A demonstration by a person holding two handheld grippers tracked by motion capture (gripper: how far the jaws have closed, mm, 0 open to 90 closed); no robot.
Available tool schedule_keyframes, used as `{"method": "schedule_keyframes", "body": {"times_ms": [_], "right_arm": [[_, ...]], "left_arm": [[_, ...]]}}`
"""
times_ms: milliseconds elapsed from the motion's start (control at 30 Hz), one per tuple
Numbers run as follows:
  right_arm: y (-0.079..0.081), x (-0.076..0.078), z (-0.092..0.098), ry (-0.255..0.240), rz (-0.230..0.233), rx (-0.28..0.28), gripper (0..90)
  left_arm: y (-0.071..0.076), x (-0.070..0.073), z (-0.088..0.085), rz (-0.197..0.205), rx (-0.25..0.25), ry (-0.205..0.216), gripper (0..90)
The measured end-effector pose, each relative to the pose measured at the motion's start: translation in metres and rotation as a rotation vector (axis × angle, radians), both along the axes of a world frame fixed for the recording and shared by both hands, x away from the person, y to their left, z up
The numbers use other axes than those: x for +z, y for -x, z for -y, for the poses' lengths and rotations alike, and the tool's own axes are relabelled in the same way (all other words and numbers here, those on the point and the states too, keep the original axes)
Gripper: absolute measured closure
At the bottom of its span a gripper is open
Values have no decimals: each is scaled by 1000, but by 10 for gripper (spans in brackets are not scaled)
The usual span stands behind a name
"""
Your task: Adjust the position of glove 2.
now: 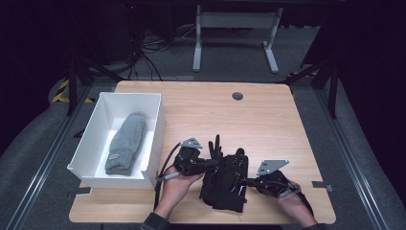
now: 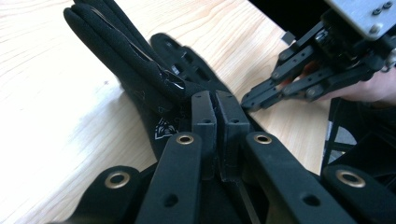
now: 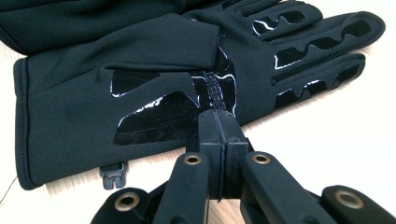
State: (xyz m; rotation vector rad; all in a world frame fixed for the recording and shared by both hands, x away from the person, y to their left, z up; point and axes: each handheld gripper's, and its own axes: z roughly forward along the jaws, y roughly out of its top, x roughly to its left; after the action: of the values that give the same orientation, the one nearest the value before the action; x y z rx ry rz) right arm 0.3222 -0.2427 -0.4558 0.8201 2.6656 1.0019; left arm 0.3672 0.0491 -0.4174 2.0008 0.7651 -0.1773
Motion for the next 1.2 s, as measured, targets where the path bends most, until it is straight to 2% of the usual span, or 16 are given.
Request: {"method": "schedule_keyframes", "body": {"times_ms": [200, 667, 1200], "right_arm": [[0, -1, -9, -6, -4, 24, 900], [1, -2, -30, -14, 0, 64, 900], [-1, -3, -41, -20, 1, 79, 900]], "left_arm": [[0, 0, 11, -7, -23, 5, 879], [3, -6, 26, -19, -67, -24, 879], [6, -24, 43, -57, -106, -72, 865]]}}
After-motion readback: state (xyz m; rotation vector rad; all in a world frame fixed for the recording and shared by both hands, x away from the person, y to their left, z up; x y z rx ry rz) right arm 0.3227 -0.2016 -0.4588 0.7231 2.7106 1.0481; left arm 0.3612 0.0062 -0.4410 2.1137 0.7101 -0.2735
